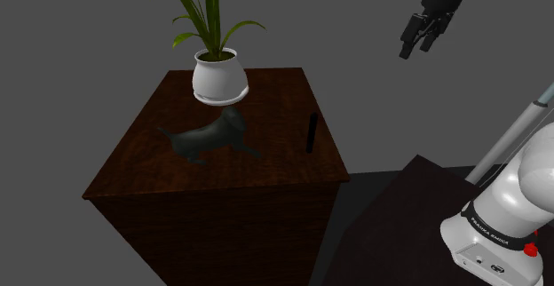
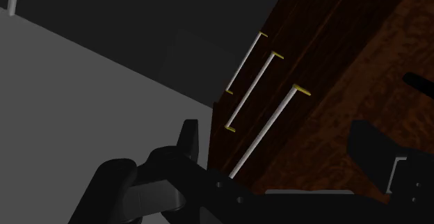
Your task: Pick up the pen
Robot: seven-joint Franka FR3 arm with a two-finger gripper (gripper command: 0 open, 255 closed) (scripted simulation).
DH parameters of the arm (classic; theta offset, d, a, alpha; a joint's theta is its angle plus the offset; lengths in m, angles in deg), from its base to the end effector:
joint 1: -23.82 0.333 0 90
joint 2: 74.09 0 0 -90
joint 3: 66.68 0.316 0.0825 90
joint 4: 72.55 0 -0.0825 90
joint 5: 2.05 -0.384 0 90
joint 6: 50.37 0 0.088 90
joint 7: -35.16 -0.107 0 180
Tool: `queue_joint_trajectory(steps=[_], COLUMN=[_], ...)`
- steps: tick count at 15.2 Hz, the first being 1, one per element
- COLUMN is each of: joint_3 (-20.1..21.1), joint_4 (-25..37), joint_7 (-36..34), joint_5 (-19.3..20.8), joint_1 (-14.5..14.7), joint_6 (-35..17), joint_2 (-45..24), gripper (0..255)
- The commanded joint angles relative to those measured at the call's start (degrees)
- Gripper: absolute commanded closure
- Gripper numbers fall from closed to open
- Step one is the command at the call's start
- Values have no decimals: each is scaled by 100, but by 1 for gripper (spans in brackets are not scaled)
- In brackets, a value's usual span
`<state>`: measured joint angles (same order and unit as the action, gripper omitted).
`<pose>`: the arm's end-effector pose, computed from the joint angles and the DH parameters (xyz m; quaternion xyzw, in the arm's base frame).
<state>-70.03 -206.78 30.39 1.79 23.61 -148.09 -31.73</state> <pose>0.3321 -0.0322 0.5940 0.9966 -0.0631 0.0509 0.0128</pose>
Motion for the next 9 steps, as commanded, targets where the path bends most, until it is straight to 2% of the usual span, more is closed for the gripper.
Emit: queue_joint_trajectory(steps=[1,9], joint_3=[0,1103], joint_4=[0,-507], joint_7=[0,-1787], joint_5=[0,-616], joint_1=[0,135], joint_6=[0,-864], joint_2=[0,-116], gripper=[0,0])
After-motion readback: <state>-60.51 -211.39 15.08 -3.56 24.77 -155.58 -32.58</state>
